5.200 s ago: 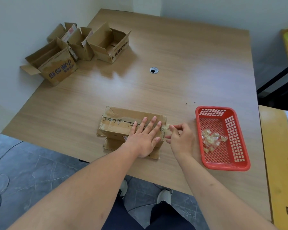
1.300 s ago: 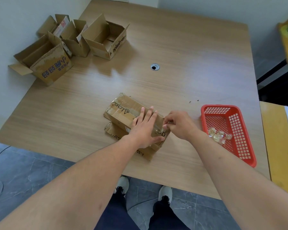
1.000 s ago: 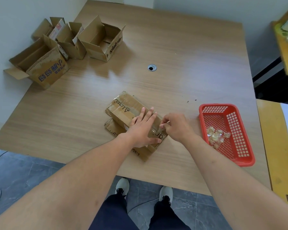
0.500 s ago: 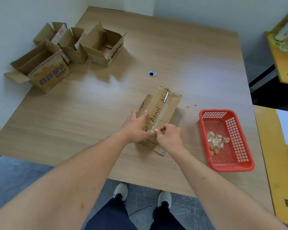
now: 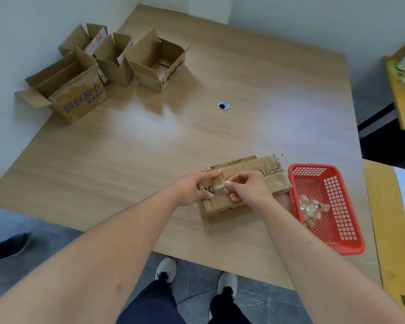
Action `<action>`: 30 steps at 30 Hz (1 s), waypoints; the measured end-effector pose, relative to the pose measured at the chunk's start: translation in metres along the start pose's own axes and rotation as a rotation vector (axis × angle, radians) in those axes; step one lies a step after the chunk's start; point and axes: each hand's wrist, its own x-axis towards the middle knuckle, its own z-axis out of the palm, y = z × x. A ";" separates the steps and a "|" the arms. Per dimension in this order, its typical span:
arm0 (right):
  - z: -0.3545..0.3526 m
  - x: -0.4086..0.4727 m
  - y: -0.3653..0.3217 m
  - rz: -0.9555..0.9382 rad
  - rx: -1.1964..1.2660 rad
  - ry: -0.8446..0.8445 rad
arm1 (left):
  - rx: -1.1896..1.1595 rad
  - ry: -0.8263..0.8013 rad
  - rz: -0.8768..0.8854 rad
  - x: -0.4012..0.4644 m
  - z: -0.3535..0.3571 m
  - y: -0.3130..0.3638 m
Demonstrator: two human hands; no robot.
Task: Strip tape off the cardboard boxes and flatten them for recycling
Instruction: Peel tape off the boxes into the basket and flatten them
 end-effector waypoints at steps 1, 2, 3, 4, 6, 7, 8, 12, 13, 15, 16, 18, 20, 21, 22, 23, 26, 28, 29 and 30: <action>0.002 0.000 0.005 -0.115 -0.070 0.067 | -0.018 0.015 -0.007 0.000 0.001 0.002; 0.005 0.000 0.010 -0.262 -0.173 0.132 | -0.030 0.035 -0.012 0.000 0.001 0.004; 0.008 -0.001 0.014 -0.419 -0.277 0.187 | -0.031 0.057 -0.017 0.000 0.001 0.007; 0.011 -0.002 0.018 -0.555 -0.357 0.219 | -0.019 0.085 -0.024 0.000 0.001 0.010; 0.016 -0.006 0.020 -0.719 -0.454 0.215 | 0.021 0.151 -0.043 -0.002 -0.001 0.014; 0.018 -0.006 0.019 -0.777 -0.498 0.207 | 0.044 0.186 -0.056 -0.004 -0.002 0.016; 0.019 -0.005 0.018 -0.832 -0.542 0.191 | 0.070 0.220 -0.065 -0.006 -0.002 0.017; 0.015 0.004 0.018 -0.864 -0.672 -0.026 | 0.190 0.331 -0.044 -0.015 0.003 0.016; 0.013 0.005 0.019 -0.848 -0.680 -0.101 | 0.196 0.342 -0.036 -0.017 0.005 0.016; 0.006 0.005 0.020 -0.789 -0.658 -0.201 | 0.203 0.333 -0.030 -0.020 0.007 0.017; 0.003 0.003 0.019 -0.764 -0.626 -0.226 | 0.223 0.317 -0.026 -0.022 0.007 0.018; 0.000 0.000 0.016 -0.743 -0.538 -0.229 | 0.323 0.280 0.007 -0.025 0.008 0.021; -0.001 -0.006 0.010 -0.661 -0.437 -0.203 | 0.470 0.242 0.065 -0.029 0.010 0.020; -0.002 -0.006 0.007 -0.595 -0.395 -0.181 | 0.533 0.227 0.086 -0.031 0.013 0.018; -0.002 -0.004 0.003 -0.527 -0.370 -0.166 | 0.582 0.215 0.093 -0.033 0.015 0.016; -0.003 -0.001 0.002 -0.479 -0.356 -0.163 | 0.617 0.204 0.092 -0.034 0.018 0.013; -0.006 0.005 0.004 -0.398 -0.369 -0.182 | 0.640 0.164 0.071 -0.036 0.026 0.009; -0.006 0.004 0.005 -0.392 -0.362 -0.174 | 0.659 0.150 0.075 -0.038 0.029 0.009; -0.005 0.002 0.007 -0.394 -0.350 -0.167 | 0.671 0.143 0.080 -0.040 0.030 0.009; -0.004 0.001 0.008 -0.391 -0.363 -0.150 | 0.679 0.135 0.084 -0.041 0.031 0.008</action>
